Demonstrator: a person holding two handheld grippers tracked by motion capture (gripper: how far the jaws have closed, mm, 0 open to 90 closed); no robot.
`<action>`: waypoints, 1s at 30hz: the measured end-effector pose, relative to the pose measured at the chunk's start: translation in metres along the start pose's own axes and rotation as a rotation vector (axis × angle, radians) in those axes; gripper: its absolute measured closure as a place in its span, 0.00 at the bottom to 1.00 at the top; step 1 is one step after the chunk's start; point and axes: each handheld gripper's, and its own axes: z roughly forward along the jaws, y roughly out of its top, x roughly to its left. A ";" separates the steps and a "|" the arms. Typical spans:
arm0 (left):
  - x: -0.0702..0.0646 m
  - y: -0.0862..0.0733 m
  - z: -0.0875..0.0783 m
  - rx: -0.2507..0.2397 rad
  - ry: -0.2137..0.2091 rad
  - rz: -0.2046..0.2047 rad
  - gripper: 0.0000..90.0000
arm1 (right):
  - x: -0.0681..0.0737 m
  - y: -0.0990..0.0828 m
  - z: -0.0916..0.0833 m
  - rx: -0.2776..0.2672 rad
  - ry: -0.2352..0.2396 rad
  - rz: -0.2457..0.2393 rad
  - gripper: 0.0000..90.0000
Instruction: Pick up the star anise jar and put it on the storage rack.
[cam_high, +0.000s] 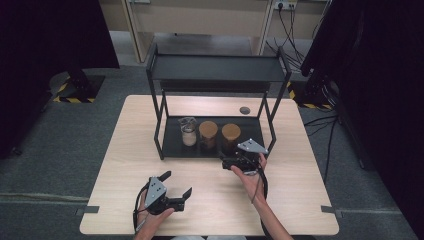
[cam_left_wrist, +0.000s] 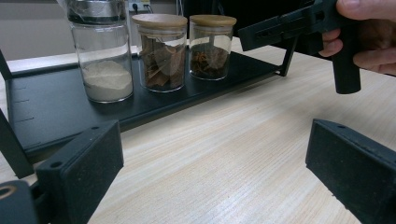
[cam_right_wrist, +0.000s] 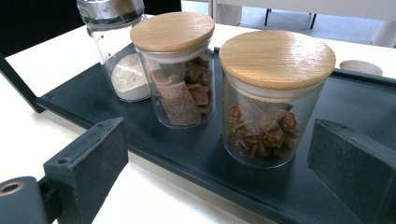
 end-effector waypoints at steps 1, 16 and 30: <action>0.000 0.000 0.000 0.000 0.000 0.000 0.04 | 0.000 0.000 -0.001 -0.001 0.001 0.002 0.06; 0.000 0.000 0.000 0.000 0.000 0.000 0.04 | 0.007 -0.005 -0.004 -0.004 0.023 0.002 0.06; 0.000 0.000 0.000 0.000 0.000 -0.001 0.04 | 0.017 -0.010 -0.008 -0.020 0.051 -0.008 0.06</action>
